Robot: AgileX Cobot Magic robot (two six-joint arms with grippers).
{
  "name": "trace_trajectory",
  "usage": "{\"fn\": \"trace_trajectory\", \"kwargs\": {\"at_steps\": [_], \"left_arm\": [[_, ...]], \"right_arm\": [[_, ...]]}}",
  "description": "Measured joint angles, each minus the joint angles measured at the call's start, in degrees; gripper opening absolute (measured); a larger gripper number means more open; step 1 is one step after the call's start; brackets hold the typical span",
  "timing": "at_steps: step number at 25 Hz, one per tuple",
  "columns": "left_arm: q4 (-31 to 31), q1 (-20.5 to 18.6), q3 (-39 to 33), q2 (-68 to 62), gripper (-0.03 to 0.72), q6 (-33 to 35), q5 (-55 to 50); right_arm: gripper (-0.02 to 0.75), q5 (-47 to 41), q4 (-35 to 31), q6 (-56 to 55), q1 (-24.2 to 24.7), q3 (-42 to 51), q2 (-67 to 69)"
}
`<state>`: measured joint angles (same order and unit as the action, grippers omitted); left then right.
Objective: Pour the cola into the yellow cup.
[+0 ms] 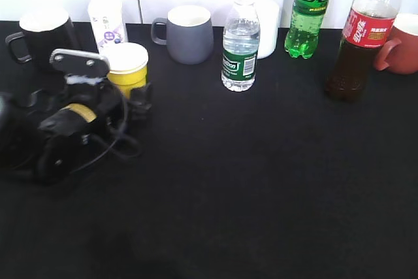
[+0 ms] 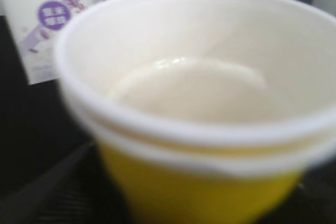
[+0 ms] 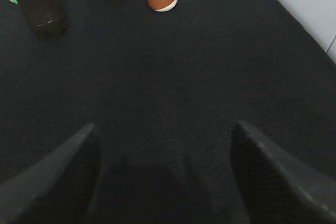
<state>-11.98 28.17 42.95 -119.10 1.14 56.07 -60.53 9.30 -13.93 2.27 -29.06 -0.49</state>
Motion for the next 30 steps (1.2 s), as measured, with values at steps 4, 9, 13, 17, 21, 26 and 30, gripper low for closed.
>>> {"fn": "trace_trajectory", "kwargs": {"at_steps": [4,9,13,17,21,26,30], "left_arm": [[3.8,0.0,2.1,-1.8,0.494,-0.2,-0.1],[5.8,-0.1,1.6,-0.2,0.445,-0.6,-1.6],[14.3,0.0,-2.6,12.5,0.445,-4.0,-7.5],[36.5,0.0,-4.0,17.3,0.444,-19.4,-9.5],[53.5,0.0,-4.1,17.4,0.444,-25.5,-3.4],[54.9,0.0,-4.1,17.4,0.444,-25.5,-1.3],[56.1,0.0,-4.1,17.4,0.443,-25.5,-0.8]], "right_arm": [[0.587,0.0,-0.1,0.0,0.0,0.0,0.0],[0.586,0.0,-0.1,0.0,0.0,0.0,0.0],[0.586,0.0,-0.1,0.0,0.0,0.0,0.0],[0.586,0.0,-0.1,0.0,0.0,0.0,0.0],[0.586,0.0,-0.1,0.0,0.0,0.0,0.0],[0.586,0.0,-0.1,0.0,0.0,0.0,0.0],[0.586,4.2,0.9,0.1,0.0,-0.9,3.6]]}}
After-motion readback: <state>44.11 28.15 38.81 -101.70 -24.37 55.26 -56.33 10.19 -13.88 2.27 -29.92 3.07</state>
